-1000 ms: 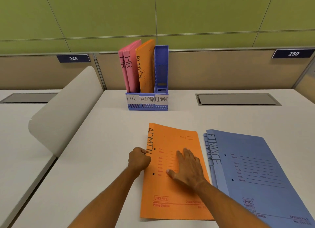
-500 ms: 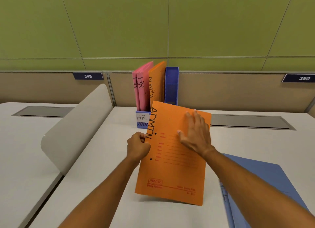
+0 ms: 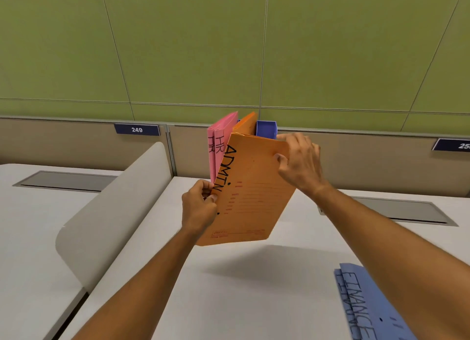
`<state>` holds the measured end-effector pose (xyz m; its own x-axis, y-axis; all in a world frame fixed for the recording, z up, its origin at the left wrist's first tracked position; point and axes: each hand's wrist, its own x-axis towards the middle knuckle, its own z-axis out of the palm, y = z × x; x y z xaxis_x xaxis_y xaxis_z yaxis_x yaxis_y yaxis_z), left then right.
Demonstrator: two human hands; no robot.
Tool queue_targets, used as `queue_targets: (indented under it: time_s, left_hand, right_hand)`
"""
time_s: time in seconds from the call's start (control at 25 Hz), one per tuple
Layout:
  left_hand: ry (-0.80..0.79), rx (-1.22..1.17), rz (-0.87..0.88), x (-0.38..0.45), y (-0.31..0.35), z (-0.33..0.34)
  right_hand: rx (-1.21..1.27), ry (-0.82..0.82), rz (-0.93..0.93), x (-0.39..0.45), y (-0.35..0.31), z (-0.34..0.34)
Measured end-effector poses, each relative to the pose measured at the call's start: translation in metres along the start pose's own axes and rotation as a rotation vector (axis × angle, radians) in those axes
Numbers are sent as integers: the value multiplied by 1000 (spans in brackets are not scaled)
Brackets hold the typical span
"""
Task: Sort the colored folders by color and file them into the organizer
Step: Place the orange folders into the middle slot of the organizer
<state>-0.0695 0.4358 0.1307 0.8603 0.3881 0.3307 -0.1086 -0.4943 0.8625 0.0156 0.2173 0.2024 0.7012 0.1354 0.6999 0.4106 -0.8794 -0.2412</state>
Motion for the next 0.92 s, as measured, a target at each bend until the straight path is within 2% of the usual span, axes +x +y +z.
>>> queue_targets:
  time_s: [0.2,0.56,0.72,0.92]
  left_hand:
    - [67,-39,87,24,-3,-6]
    - [178,-51,401,61,2,0]
    - [174,-4,513,81,-5,8]
    - [142,25,559,101,-12,25]
  right_hand:
    - [56,55,-56,41,-14,0]
    - [27,186,-196,124,-34,-1]
    - [71,211,-251,153,-40,15]
    - [99,176,-269,181,-34,44]
